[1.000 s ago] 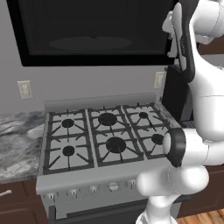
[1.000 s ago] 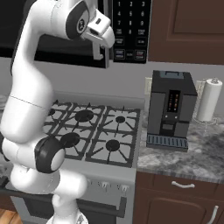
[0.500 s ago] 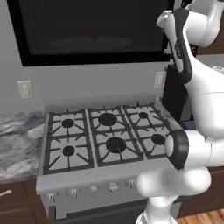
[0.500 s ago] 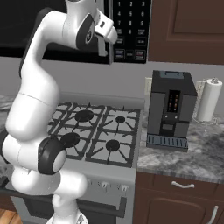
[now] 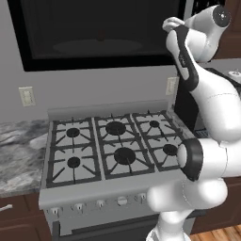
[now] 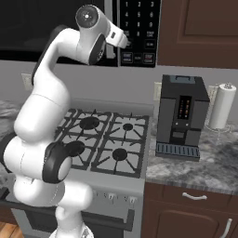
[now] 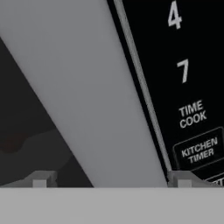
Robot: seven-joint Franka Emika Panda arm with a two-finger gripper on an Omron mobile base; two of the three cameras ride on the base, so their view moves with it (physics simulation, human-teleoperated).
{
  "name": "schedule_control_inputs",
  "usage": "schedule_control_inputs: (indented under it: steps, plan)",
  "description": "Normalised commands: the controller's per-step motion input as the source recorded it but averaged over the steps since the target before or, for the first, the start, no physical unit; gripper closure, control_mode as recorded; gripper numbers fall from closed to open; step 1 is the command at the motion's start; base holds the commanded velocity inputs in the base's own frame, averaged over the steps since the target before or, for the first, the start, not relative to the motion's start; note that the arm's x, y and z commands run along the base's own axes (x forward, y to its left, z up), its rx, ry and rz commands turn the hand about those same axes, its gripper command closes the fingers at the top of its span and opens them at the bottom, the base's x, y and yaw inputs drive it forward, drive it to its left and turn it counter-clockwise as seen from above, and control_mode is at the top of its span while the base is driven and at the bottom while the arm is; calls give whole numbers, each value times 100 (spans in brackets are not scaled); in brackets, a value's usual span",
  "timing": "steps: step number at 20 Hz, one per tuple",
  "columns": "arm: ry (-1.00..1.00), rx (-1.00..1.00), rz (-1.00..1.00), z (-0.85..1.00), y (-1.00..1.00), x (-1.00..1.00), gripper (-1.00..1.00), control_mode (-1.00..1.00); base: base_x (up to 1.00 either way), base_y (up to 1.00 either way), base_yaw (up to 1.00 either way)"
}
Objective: Close the microwave door.
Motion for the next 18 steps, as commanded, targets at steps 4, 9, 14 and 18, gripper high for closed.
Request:
schedule_control_inputs:
  steps: [4, 9, 14, 18]
  plan:
    - [-1, -1, 0, 0, 0, 60, -100, -100, 0, 0, 0]
    - [1, -3, 0, 0, 0, 62, -100, -100, 0, 0, 0]
    - [5, -3, 0, 0, 0, 44, -100, -100, 0, 0, 0]
    - [0, 0, 0, 0, -4, 5, -100, -100, 0, 0, 0]
